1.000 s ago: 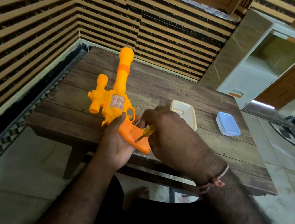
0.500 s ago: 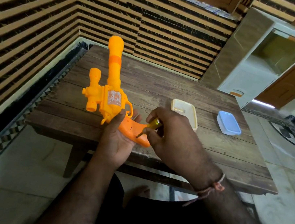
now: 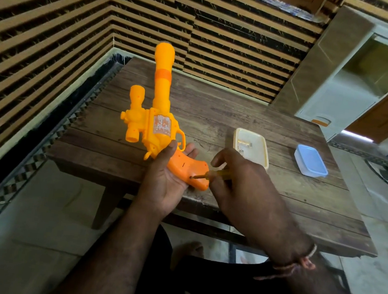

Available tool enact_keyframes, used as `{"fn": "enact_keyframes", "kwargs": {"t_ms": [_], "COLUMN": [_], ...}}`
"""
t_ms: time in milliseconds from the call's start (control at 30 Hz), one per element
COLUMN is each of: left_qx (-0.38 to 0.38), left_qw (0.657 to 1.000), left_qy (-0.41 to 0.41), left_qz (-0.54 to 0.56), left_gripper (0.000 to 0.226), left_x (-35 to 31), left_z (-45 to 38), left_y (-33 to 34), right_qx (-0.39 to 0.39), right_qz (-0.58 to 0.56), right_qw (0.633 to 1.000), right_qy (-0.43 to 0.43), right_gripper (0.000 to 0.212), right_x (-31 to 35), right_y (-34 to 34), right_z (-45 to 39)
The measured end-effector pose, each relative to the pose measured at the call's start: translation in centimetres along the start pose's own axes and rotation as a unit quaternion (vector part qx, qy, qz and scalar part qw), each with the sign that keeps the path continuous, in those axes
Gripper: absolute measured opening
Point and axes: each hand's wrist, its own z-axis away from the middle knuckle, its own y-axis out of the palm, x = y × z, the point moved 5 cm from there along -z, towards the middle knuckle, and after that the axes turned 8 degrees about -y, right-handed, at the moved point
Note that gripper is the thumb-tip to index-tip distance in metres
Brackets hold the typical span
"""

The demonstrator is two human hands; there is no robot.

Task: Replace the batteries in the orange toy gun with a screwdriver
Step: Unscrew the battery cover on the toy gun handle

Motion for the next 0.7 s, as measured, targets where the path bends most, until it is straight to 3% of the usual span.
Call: {"fn": "enact_keyframes", "kwargs": {"t_ms": [100,167,367,533,700], "left_qx": [-0.003,-0.005,-0.001,-0.003,0.005], "left_qw": [1.000,1.000,1.000,1.000,1.000], "left_qy": [-0.005,-0.002,0.002,0.000,0.003], "left_qz": [0.001,0.002,0.003,0.003,0.004], "left_gripper": [0.120,0.120,0.116,0.114,0.113], "left_x": [0.03,0.07,-0.16,0.07,0.22], "left_z": [0.02,0.02,-0.13,-0.21,-0.58], "left_y": [0.01,-0.03,-0.43,-0.38,-0.81], "right_qx": [-0.017,-0.020,-0.002,-0.016,-0.029], "right_qz": [0.047,0.031,0.000,0.040,-0.029], "right_qw": [0.999,0.999,1.000,0.999,0.999], "right_qy": [0.014,0.012,0.006,0.006,-0.017], "right_gripper": [0.017,0.010,0.017,0.013,0.027], "right_x": [-0.32,-0.30,-0.32,-0.29,0.13], "right_y": [-0.14,-0.24,-0.03,0.16,0.36], "right_z": [0.07,0.16,0.40,0.17,0.06]}}
